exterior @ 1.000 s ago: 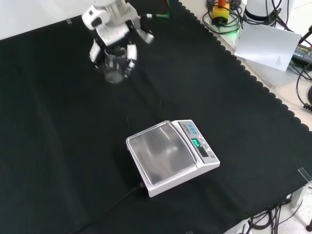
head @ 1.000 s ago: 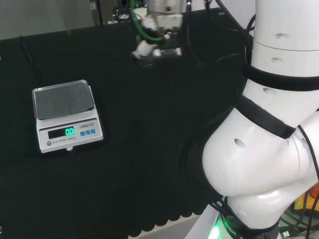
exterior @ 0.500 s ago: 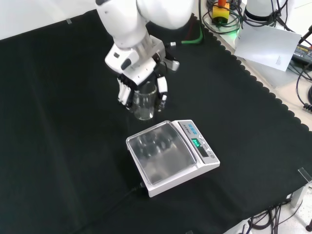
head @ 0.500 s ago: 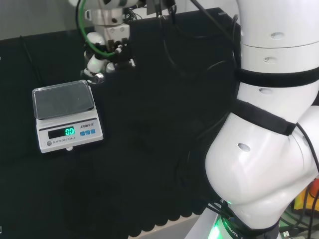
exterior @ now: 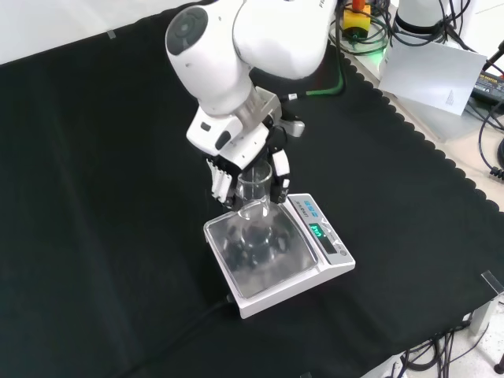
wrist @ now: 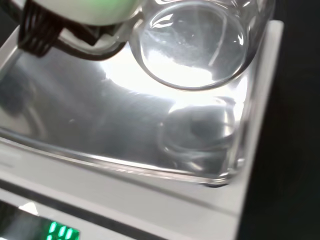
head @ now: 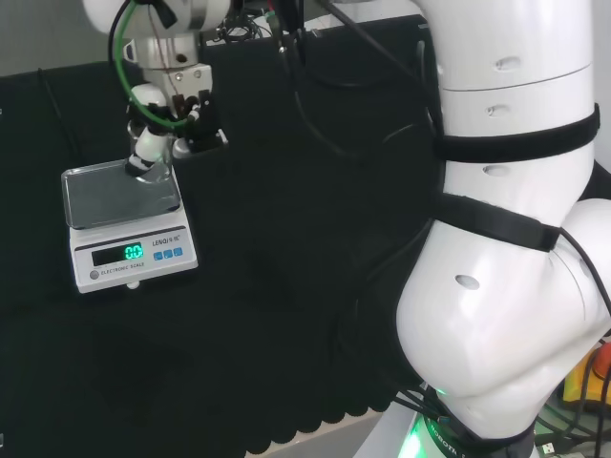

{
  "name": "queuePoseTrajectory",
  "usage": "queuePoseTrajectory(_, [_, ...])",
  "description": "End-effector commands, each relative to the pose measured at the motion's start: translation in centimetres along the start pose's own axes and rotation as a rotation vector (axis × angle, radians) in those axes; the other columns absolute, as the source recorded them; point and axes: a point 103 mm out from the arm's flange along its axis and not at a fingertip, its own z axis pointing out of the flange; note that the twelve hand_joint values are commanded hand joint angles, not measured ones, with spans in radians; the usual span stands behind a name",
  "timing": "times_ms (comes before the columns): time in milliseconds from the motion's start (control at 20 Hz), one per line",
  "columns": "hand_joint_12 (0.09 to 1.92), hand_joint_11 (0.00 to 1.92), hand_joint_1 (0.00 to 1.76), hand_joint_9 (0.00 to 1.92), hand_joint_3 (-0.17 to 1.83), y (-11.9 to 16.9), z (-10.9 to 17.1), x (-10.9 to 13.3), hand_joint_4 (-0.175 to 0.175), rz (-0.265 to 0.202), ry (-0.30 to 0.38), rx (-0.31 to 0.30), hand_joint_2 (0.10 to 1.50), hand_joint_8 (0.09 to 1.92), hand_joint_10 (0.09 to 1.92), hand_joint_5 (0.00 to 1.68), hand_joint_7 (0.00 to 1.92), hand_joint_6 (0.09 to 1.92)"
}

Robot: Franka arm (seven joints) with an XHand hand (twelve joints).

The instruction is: Put the beaker on the electronic balance.

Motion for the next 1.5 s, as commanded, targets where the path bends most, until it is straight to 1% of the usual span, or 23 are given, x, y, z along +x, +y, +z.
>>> queuePoseTrajectory(50, [0.99,1.35,1.15,1.27,0.69,0.9,1.0,1.9,-0.175,-0.036,-0.021,0.032,0.80,1.52,1.12,0.95,0.85,1.21])
queuePoseTrajectory(200, [0.99,1.36,1.15,1.27,0.69,1.2,1.8,2.6,-0.175,-0.049,-0.036,0.051,0.79,1.51,1.12,0.95,0.85,1.21])
queuePoseTrajectory(400, [0.98,1.36,1.15,1.27,0.69,1.7,2.8,2.9,-0.175,-0.053,-0.061,0.080,0.79,1.51,1.11,0.95,0.84,1.20])
queuePoseTrajectory(600, [0.96,1.37,1.14,1.26,0.64,1.9,3.3,3.0,-0.175,-0.060,-0.063,0.110,0.82,1.50,1.09,0.93,0.83,1.22])
queuePoseTrajectory(700, [0.90,1.43,1.16,1.25,0.78,1.9,3.4,3.1,-0.172,-0.067,-0.063,0.135,0.69,1.46,1.03,0.71,0.79,1.27])
queuePoseTrajectory(750, [0.87,1.45,1.16,1.25,0.85,1.9,3.4,3.1,-0.162,-0.071,-0.065,0.148,0.63,1.44,0.98,0.61,0.77,1.28])
queuePoseTrajectory(800, [0.88,1.36,1.13,1.22,0.90,1.9,3.4,3.2,-0.133,-0.076,-0.068,0.161,0.57,1.36,0.90,0.47,0.71,1.21])
queuePoseTrajectory(850, [0.95,1.21,1.09,1.15,0.93,1.8,3.3,3.2,-0.102,-0.082,-0.073,0.172,0.52,1.28,0.83,0.35,0.64,1.05])
queuePoseTrajectory(900, [1.06,1.01,1.04,1.04,0.91,1.8,3.2,3.2,-0.077,-0.087,-0.076,0.176,0.49,1.20,0.79,0.26,0.55,0.85])
queuePoseTrajectory(1000, [1.25,0.70,0.92,0.83,0.80,1.6,2.8,3.3,-0.047,-0.095,-0.076,0.170,0.48,1.07,0.77,0.17,0.39,0.50])
queuePoseTrajectory(1050, [1.31,0.59,0.86,0.74,0.72,1.5,2.6,3.2,-0.037,-0.096,-0.075,0.165,0.49,1.02,0.78,0.16,0.32,0.36])
queuePoseTrajectory(1100, [1.35,0.52,0.82,0.68,0.65,1.4,2.3,3.2,-0.031,-0.097,-0.072,0.159,0.50,0.99,0.78,0.15,0.28,0.26])
queuePoseTrajectory(1250, [1.42,0.40,0.73,0.57,0.50,1.1,1.1,3.1,-0.019,-0.102,-0.068,0.140,0.53,0.92,0.79,0.15,0.18,0.10])
queuePoseTrajectory(1350, [1.44,0.36,0.70,0.51,0.43,0.7,0.1,3.0,-0.011,-0.105,-0.068,0.126,0.55,0.88,0.81,0.13,0.12,0.09])
queuePoseTrajectory(1500, [1.45,0.31,0.68,0.46,0.39,0.2,-1.5,2.8,-0.004,-0.106,-0.058,0.100,0.56,0.85,0.81,0.10,0.06,0.09])
